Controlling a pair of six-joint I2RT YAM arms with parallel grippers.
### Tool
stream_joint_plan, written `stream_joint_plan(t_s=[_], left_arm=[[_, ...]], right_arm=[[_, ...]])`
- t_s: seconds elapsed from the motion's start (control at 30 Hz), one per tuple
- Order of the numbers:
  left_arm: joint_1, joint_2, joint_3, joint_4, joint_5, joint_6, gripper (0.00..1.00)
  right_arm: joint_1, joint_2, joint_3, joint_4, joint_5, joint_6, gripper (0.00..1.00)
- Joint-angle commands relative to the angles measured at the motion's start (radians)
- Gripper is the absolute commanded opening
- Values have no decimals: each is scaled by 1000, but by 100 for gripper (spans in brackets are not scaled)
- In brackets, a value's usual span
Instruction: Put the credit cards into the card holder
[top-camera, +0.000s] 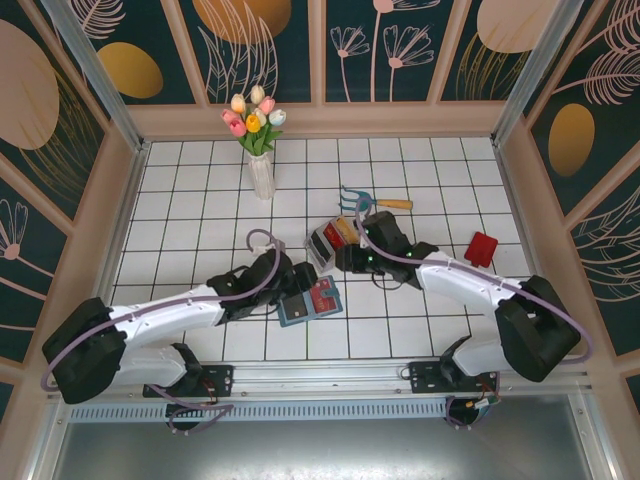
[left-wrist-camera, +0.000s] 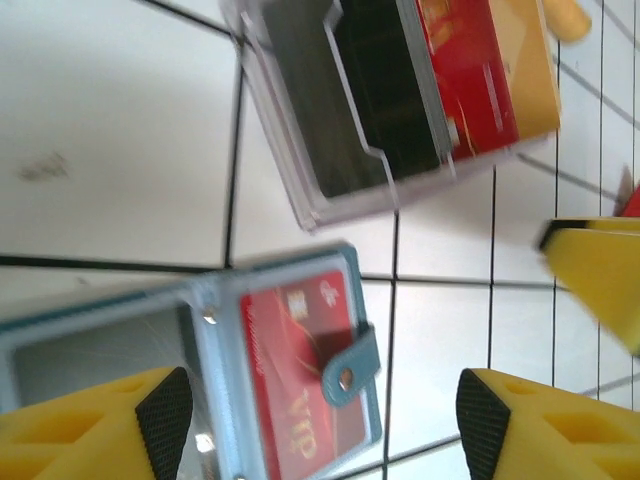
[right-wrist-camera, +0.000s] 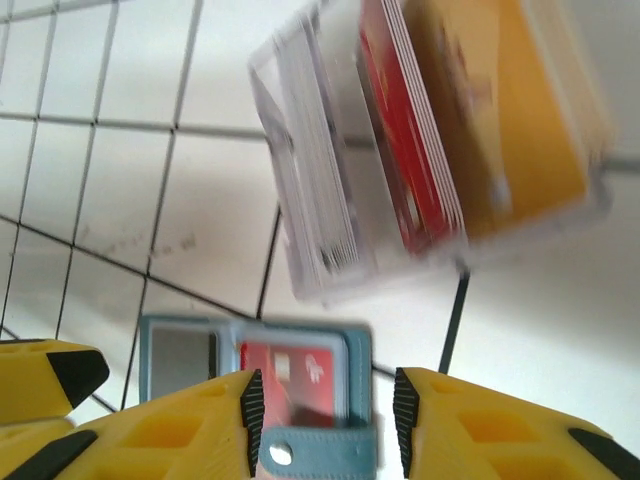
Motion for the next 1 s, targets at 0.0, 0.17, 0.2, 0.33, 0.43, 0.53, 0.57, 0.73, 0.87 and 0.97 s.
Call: stream_joint_plan(t_s=[0.0,0.17,0.2,0.33,0.43,0.53,0.57,0.73,0.87,0.97], left_arm=[[99,-25,-43,-7,0,24,73],[208,-36,-93,98,65,3,76],[231,-31,-105,126,88,-4,76],[276,2,-107,178,120,-11,79],[281,39,-86,216,134,-2,80],[289,100,-51,225,155,5,80],[289,115,-43,227,161,6,80],[291,164,-27,260,172,0,80],[291,178,-20,260,174,2,80],[290,177,-24,259,174,3,80]], right_arm=[[27,36,121,-126,136,-161,43],[91,191,288,-212,282,-266,43],[107,217,314,-223,310,-284,43],[165,306,388,-250,450,-327,43],[181,352,414,-252,499,-346,42],[183,383,429,-251,500,-354,42],[184,391,434,-253,499,-357,42],[192,434,460,-265,488,-369,43],[199,465,476,-277,507,-369,43],[207,499,492,-294,572,-368,43]])
